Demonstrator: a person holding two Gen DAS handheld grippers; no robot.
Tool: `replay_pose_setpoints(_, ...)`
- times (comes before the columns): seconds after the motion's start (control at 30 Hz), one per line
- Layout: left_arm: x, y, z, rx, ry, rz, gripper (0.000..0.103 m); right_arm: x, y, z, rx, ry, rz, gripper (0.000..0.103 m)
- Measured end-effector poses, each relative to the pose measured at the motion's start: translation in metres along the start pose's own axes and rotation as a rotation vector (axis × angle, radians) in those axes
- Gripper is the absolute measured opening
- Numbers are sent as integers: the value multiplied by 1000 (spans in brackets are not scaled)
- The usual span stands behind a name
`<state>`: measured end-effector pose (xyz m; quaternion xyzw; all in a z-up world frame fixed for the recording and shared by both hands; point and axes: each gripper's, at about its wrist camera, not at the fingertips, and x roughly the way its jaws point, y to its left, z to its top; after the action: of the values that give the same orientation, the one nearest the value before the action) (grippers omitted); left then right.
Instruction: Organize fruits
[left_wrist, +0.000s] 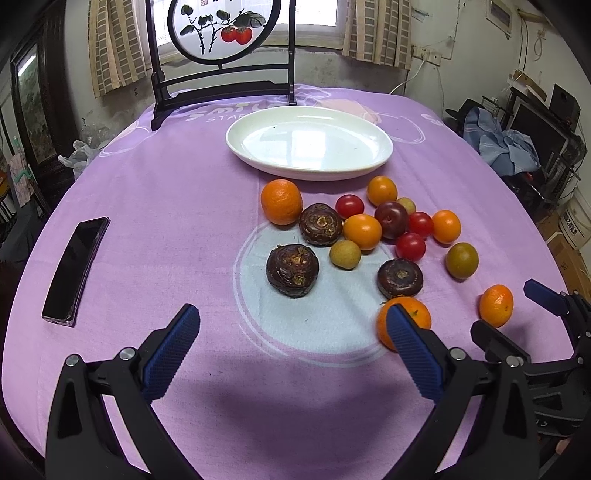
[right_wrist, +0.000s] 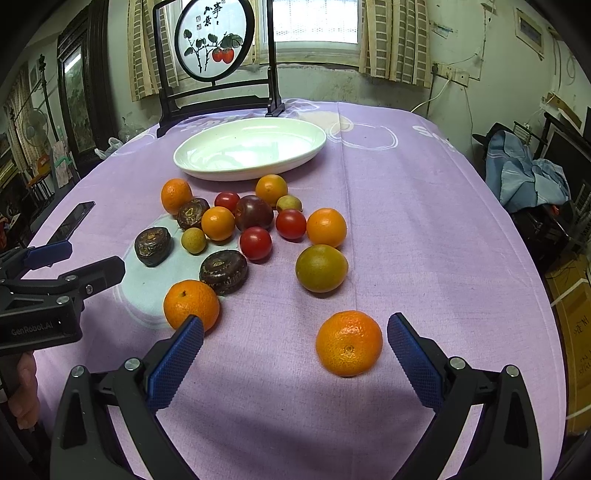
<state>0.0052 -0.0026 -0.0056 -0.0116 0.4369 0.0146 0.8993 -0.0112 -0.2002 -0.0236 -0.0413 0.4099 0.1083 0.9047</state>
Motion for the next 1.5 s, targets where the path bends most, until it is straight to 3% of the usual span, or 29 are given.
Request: replay_pose_setpoints(1.5, 3, 2, -4, -13, 8, -2, 99, 0, -1, -2, 5, 0, -1, 100)
